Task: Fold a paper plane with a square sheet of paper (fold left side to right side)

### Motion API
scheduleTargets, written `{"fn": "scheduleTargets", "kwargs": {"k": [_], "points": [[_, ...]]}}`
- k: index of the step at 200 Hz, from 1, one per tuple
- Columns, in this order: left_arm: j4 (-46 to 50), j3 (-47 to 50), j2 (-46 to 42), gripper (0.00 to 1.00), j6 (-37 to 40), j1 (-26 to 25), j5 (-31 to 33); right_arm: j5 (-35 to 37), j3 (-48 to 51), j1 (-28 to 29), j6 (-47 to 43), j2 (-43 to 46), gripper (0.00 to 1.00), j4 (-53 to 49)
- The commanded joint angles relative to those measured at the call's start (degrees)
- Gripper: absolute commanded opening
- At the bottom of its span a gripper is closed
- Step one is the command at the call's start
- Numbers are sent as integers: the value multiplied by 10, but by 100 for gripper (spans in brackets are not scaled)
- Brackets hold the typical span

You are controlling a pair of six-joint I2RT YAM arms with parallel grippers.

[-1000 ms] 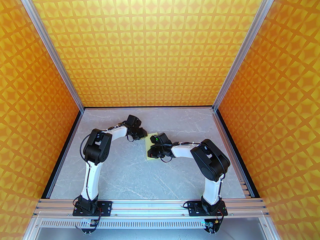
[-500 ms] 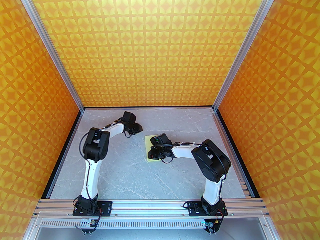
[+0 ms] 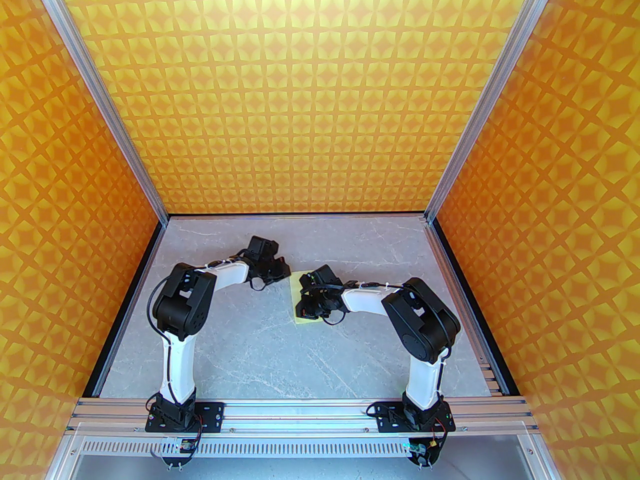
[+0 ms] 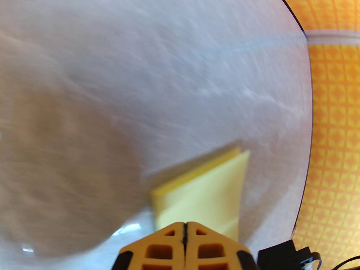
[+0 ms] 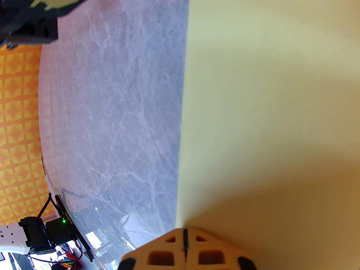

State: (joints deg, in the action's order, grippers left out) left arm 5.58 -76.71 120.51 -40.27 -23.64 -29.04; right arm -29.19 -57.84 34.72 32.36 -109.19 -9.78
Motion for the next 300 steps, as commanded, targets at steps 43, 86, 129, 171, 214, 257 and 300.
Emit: {"fn": "scheduleTargets", "kwargs": {"k": [43, 86, 129, 171, 214, 257, 300], "points": [[-5, 5, 47, 0, 2, 3, -6, 24, -4, 1, -7, -13, 0, -116], [-8, 30, 45, 0, 2, -1, 6, -6, -35, 1, 36, 15, 0, -74], [-10, 30, 46, 0, 1, -6, 7, -42, -65, 1, 93, -17, 0, -2], [-12, 30, 45, 0, -1, -8, 7, -32, -85, -10, 114, -66, 0, 15], [-10, 30, 47, 0, -3, -8, 8, -26, -71, -20, 101, -78, 0, 5], [4, 25, 52, 0, -3, -8, 19, -37, -13, -18, 87, -44, 0, -1], [11, 16, 61, 0, -2, -8, 23, -47, 37, -12, 80, -9, 0, -1]]}}
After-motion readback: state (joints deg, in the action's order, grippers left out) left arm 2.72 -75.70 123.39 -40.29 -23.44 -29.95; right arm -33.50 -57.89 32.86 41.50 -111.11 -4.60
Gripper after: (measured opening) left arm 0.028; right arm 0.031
